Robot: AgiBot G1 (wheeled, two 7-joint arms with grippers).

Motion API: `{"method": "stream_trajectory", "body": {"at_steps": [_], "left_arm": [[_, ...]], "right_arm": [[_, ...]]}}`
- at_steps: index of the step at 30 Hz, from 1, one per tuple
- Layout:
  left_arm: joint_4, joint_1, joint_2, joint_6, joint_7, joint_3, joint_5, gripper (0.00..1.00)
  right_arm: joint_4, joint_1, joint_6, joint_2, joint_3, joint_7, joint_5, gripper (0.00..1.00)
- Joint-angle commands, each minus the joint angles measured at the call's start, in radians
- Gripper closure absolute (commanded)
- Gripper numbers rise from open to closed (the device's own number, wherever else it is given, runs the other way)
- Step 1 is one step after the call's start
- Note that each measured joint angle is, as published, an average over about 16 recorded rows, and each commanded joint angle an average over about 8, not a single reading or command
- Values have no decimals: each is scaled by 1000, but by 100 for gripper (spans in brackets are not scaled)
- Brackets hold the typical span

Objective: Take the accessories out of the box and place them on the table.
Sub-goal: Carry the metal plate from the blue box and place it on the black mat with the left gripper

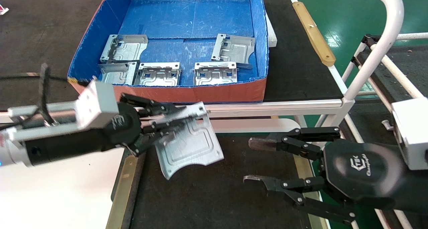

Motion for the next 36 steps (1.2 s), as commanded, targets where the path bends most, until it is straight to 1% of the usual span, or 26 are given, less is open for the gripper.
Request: {"method": "stream_trajectory", "body": {"at_steps": [1,8,17,26,36], "left_arm": [[1,17,10,4,24,4,-1,100],[57,58,67,27,160,31,25,100],[200,60,193,37,375,74,85,100],[388,23,332,80,566,107,102,100],[665,-63,469,121,762,141,139,100]], "right_arm": [[0,0,0,0,0,0,0,0],[0,0,0,0,0,0,0,0],[0,0,0,0,0,0,0,0],[0,0,0,0,0,0,0,0],[0,0,0,0,0,0,0,0]]}}
